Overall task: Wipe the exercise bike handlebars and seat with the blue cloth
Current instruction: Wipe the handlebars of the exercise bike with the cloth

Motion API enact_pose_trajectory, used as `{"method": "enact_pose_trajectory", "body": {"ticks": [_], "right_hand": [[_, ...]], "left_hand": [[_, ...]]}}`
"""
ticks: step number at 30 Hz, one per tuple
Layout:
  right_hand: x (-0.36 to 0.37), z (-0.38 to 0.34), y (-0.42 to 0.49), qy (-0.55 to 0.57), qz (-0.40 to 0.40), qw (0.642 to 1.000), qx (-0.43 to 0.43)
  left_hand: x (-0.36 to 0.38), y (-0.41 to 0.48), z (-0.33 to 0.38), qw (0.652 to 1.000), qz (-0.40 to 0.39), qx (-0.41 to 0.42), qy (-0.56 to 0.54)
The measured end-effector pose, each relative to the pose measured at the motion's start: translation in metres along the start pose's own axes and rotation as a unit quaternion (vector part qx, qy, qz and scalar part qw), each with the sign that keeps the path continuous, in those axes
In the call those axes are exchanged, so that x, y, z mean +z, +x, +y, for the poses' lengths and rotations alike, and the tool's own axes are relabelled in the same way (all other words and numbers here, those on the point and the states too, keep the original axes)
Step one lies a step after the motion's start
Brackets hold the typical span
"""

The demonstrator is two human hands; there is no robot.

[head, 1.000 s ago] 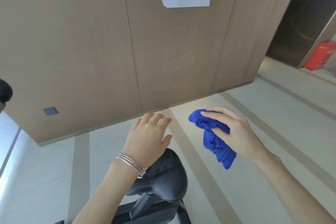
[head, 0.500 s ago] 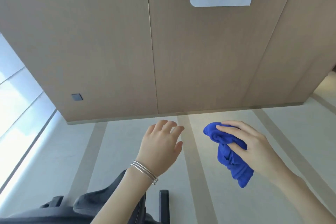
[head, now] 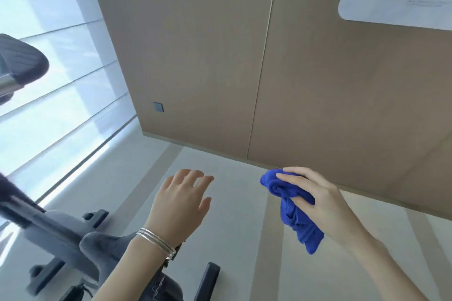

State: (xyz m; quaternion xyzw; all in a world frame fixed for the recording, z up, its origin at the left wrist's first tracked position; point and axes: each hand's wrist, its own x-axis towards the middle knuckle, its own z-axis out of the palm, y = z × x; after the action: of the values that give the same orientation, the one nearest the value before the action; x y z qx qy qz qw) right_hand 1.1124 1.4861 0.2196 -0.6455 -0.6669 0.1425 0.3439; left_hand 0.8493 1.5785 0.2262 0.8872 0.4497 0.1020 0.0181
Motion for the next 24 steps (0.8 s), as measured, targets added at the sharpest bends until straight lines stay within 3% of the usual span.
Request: {"method": "enact_pose_trajectory", "body": {"ticks": [5, 13, 17, 24], "right_hand": [[0.021, 0.026, 0.091, 0.011, -0.052, 0.995, -0.083], [0.032, 0.052, 0.259, 0.02, -0.087, 0.979, -0.184], [0.044, 0.064, 0.322, 0.055, -0.102, 0.968, -0.224], [0.074, 0.087, 0.425, 0.112, -0.181, 0.924, -0.318]], "left_hand": [[0.023, 0.037, -0.033, 0.996, -0.007, -0.088, 0.03], [0.003, 0.153, -0.067, 0.982, 0.079, -0.165, 0.045], [0.007, 0.184, -0.082, 0.973, 0.063, -0.213, 0.059], [0.021, 0.227, -0.092, 0.931, 0.071, -0.35, 0.078]]}}
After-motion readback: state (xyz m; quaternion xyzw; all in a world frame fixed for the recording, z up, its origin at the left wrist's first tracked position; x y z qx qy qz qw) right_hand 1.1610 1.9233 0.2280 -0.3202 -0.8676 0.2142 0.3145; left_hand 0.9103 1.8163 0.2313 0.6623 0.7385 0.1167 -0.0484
